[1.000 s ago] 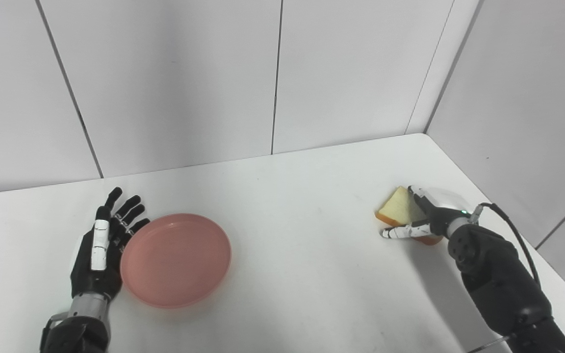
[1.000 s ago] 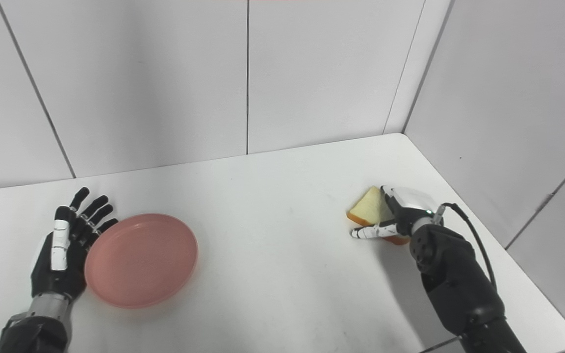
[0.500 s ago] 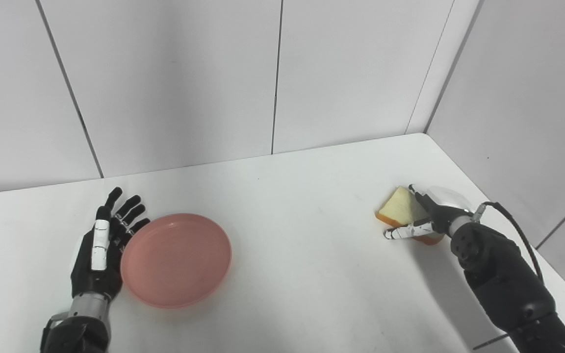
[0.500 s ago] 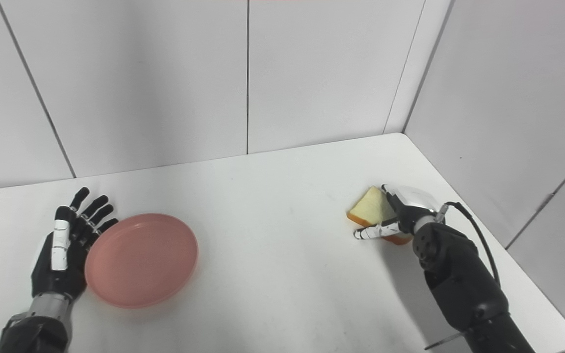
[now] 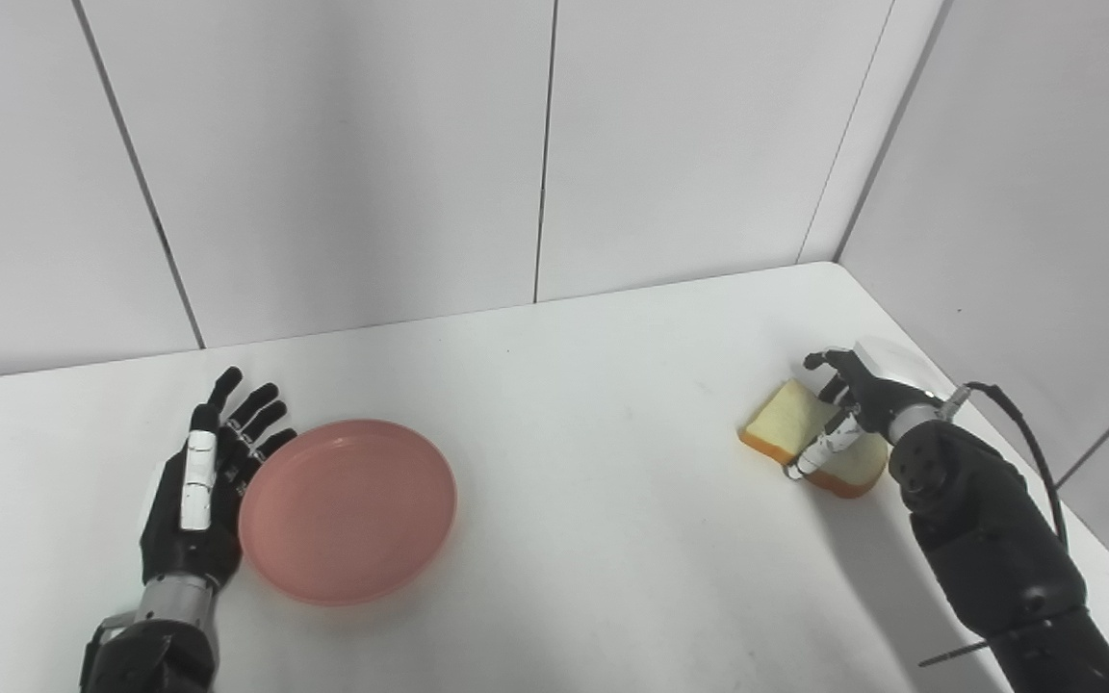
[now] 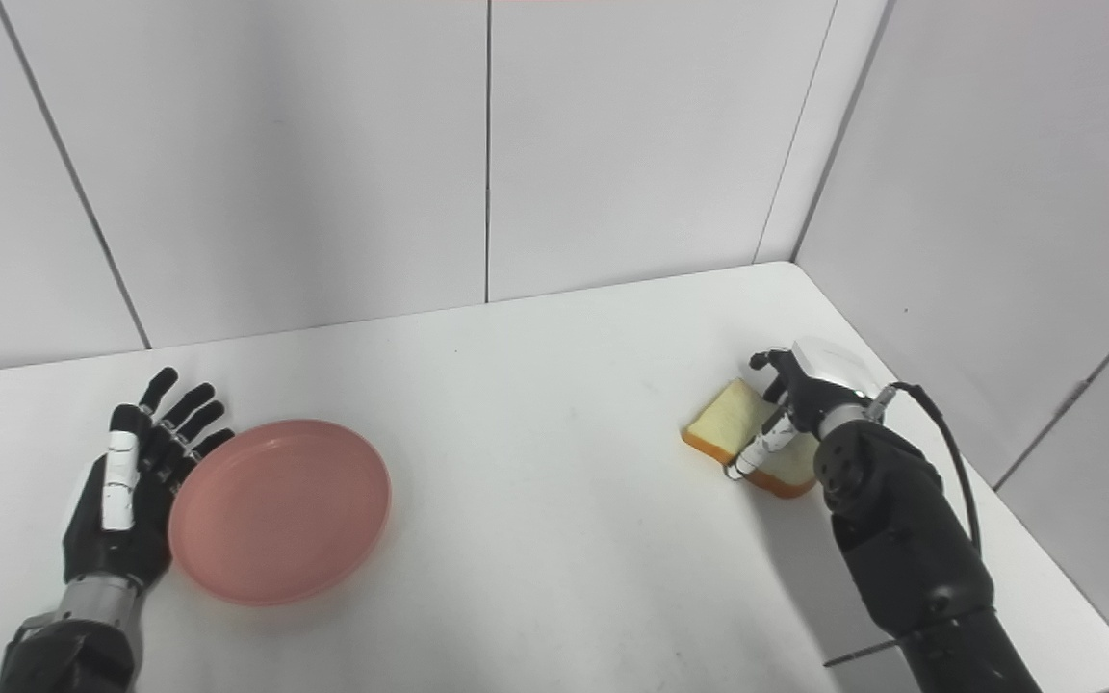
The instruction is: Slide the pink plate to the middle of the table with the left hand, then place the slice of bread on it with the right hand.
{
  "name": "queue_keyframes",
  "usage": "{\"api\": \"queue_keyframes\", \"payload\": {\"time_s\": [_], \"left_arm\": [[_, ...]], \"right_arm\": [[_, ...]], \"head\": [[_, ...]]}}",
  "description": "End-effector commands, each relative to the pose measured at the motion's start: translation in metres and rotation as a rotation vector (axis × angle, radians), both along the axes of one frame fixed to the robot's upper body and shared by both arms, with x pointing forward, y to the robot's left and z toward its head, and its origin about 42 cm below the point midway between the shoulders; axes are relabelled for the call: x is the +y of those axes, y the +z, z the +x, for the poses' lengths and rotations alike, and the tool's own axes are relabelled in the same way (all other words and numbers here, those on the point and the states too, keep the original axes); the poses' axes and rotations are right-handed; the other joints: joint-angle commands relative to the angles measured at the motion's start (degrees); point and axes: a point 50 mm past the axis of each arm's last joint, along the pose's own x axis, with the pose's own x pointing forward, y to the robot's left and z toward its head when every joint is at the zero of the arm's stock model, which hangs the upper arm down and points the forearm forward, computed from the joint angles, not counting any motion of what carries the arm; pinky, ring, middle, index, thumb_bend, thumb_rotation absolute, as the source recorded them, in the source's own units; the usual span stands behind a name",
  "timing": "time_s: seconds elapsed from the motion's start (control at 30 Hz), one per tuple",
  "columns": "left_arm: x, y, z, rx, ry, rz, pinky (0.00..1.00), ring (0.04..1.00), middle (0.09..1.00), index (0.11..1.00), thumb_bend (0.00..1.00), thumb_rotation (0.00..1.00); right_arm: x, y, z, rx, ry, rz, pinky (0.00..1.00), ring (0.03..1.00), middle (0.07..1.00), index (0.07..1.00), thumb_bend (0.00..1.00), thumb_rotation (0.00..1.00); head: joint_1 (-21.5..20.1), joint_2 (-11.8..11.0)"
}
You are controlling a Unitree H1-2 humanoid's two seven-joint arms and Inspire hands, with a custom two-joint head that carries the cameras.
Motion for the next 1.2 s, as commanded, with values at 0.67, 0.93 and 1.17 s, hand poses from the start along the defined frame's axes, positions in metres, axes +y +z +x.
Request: {"api": "queue_keyframes", "payload": {"time_s": [0.67,0.93,1.17], "left_arm": [[-0.002,-0.013,-0.007,0.074,0.007,0.023,0.73,0.843,0.838,0.911,0.83,0.84],[-0.006,-0.018,-0.006,0.078,-0.002,0.036,0.74,0.845,0.839,0.909,0.85,0.85],[-0.014,-0.021,-0.004,0.085,-0.004,0.033,0.76,0.847,0.840,0.905,0.86,0.85]], "right_arm": [[0.042,0.052,-0.008,-0.093,0.148,-0.042,0.26,0.349,0.478,0.776,0.57,0.00],[0.089,0.092,0.001,-0.187,0.297,-0.049,0.21,0.281,0.471,0.766,0.57,0.00],[0.128,0.104,0.019,-0.227,0.402,-0.043,0.26,0.338,0.474,0.735,0.57,0.00]], "head": [[0.56,0.32],[1.99,-0.17],[4.38,-1.16]]}}
